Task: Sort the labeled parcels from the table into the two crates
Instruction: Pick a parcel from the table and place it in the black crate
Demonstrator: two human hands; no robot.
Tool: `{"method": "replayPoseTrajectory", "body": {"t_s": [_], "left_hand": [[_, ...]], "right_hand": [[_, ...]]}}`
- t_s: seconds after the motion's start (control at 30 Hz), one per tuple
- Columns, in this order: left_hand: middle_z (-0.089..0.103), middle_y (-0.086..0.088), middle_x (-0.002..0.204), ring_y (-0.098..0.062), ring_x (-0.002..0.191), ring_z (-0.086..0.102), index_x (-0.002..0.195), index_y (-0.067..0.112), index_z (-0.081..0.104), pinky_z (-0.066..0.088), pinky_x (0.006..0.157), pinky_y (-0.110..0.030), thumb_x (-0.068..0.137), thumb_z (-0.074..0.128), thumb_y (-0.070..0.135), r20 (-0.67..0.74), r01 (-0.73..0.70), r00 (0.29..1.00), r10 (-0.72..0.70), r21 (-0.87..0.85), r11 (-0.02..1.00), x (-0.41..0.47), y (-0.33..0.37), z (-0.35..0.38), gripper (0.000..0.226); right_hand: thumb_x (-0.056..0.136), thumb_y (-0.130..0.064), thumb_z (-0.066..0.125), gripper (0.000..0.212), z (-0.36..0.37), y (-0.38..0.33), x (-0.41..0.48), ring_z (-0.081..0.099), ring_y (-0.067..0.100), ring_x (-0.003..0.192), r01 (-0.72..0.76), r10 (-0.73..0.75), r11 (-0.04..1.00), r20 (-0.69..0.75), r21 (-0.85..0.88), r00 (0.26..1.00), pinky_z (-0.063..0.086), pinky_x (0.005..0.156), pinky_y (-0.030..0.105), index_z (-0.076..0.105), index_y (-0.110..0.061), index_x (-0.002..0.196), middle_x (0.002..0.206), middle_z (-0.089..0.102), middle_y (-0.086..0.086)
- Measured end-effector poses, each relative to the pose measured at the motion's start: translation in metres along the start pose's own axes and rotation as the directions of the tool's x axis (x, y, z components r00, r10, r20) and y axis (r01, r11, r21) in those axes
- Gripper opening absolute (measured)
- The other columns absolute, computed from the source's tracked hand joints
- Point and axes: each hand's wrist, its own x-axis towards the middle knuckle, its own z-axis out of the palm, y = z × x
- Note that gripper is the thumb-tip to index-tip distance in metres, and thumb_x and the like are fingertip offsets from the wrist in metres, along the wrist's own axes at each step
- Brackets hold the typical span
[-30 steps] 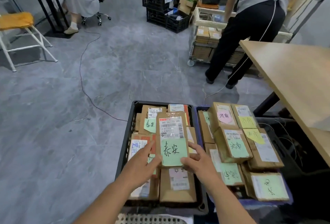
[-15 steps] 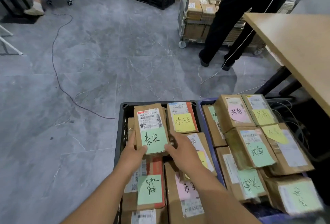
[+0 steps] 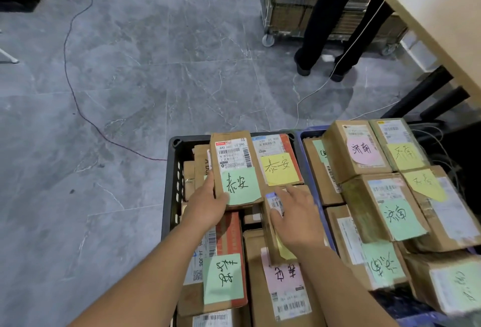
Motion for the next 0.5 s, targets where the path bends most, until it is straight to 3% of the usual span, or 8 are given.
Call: {"method": "replayPoseTrajectory", "body": {"t_s": [0.13,0.3,0.4,0.5], "left_hand": [[0.054,0.012,0.136,-0.015,0.112,0.056,0.149,0.044,0.010,0.049,0.087,-0.035,0.093,0.048,0.031,0.028,-0.022,0.999,0.021,0.025,0.999,0.002,-0.001,-0.003,0.069],[0.051,0.007,0.138,-0.017,0.118,0.052,0.148,0.037,0.021,0.048,0.093,-0.040,0.089,0.049,0.037,-0.043,-0.032,0.999,0.033,0.016,0.999,-0.003,0.003,-0.005,0.065],[0.052,0.004,0.134,-0.018,0.117,0.051,0.142,0.038,0.029,0.049,0.093,-0.042,0.084,0.045,0.050,-0.104,-0.080,0.991,0.090,0.099,0.992,-0.017,0.006,-0.010,0.062],[0.053,0.004,0.131,-0.017,0.118,0.047,0.142,0.037,0.030,0.049,0.092,-0.042,0.081,0.042,0.056,-0.132,-0.133,0.977,0.165,0.222,0.966,-0.038,0.013,-0.012,0.064]], "right_hand": [[0.098,-0.032,0.049,0.047,0.004,-0.004,-0.002,0.031,0.027,0.140,0.048,-0.048,0.999,-0.047,-0.003,0.998,0.024,0.115,0.040,0.047,-0.021,0.143,0.150,0.041,0.006],[0.086,-0.021,0.069,0.037,0.005,-0.006,-0.007,0.054,0.037,0.121,0.101,-0.098,0.995,-0.164,0.011,0.982,0.042,0.099,0.049,0.067,-0.014,0.123,0.129,0.061,0.014],[0.084,-0.021,0.068,0.036,-0.003,-0.004,-0.017,0.057,0.037,0.115,0.122,-0.111,0.992,-0.199,0.042,0.974,0.046,0.093,0.048,0.068,-0.014,0.119,0.122,0.064,0.014],[0.090,-0.024,0.061,0.041,-0.020,-0.003,-0.030,0.049,0.037,0.125,0.100,-0.093,0.994,-0.158,0.037,0.983,0.040,0.102,0.048,0.062,-0.012,0.129,0.133,0.057,0.015]]}}
